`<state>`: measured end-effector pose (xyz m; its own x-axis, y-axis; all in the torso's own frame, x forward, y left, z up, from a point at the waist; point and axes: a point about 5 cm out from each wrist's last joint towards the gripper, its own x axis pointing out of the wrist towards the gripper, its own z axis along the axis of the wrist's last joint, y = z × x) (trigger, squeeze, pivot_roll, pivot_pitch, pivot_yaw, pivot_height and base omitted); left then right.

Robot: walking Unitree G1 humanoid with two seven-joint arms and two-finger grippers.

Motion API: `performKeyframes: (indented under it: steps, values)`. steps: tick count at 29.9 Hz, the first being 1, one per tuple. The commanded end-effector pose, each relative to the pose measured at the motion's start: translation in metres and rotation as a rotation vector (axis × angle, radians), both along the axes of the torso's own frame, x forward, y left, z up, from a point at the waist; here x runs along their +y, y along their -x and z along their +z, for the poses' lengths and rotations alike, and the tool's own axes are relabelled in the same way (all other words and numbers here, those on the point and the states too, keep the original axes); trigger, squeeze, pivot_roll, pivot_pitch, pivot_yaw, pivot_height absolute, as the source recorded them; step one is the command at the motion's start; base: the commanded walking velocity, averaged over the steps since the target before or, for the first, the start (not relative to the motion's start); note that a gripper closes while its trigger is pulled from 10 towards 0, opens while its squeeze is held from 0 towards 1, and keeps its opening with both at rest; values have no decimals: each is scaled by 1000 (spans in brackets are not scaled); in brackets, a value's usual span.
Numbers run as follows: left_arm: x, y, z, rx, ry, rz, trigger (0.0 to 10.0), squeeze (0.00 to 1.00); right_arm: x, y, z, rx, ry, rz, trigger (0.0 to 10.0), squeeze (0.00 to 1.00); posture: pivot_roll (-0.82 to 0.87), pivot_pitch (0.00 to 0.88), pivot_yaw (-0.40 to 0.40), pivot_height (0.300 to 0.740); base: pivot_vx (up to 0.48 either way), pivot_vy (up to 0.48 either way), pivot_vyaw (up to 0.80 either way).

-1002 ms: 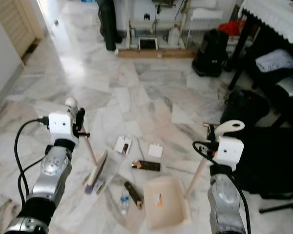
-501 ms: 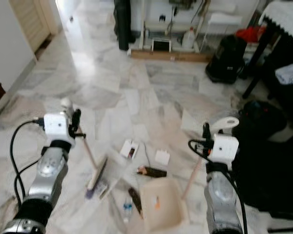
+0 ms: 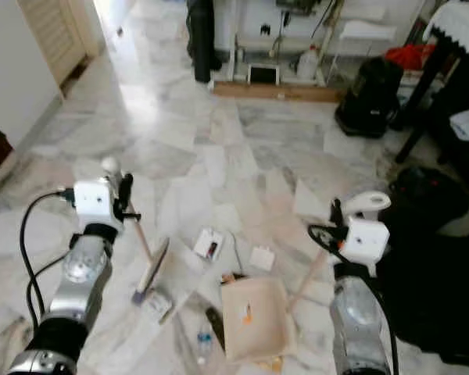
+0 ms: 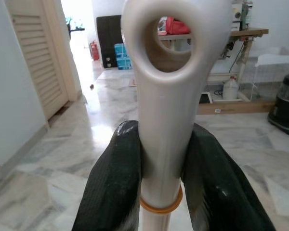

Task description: Sweep floor

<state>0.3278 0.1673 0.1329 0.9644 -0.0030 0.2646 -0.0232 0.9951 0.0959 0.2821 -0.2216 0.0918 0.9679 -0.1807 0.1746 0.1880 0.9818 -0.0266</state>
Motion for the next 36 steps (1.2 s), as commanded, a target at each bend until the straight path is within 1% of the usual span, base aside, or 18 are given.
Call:
performKeyframes:
  steps: [1, 22, 25, 28, 32, 36]
  values:
    - [-8, -2, 9, -39, 2, -29, 10000, 0, -7, 0, 8, -32, 8, -23, 10000, 0, 57, 94, -28, 740, 0, 0, -800]
    - [-9, -2, 9, -42, -6, -34, 10000, 0, -6, -1, 8, -29, 16, -15, 10000, 0, 57, 71, -30, 740, 0, 0, -800]
    - [-9, -1, 9, -45, -9, -33, 10000, 0, -6, -2, 9, -38, 9, -16, 10000, 0, 59, 70, -32, 740, 0, -251, -800]
    - [-9, -2, 10, -48, -8, -32, 10000, 0, -6, -3, 10, -36, 31, -14, 10000, 0, 58, 75, -35, 740, 0, -319, 0]
    - [-10, -2, 10, -51, -5, -32, 10000, 0, -4, -3, 11, -53, 24, -14, 10000, 0, 55, 79, -36, 740, 0, -322, 0]
    - [-11, -1, 9, -50, -1, -33, 10000, 0, -7, 0, 10, -43, 25, -21, 10000, 0, 53, 81, -37, 740, 0, -322, 0]
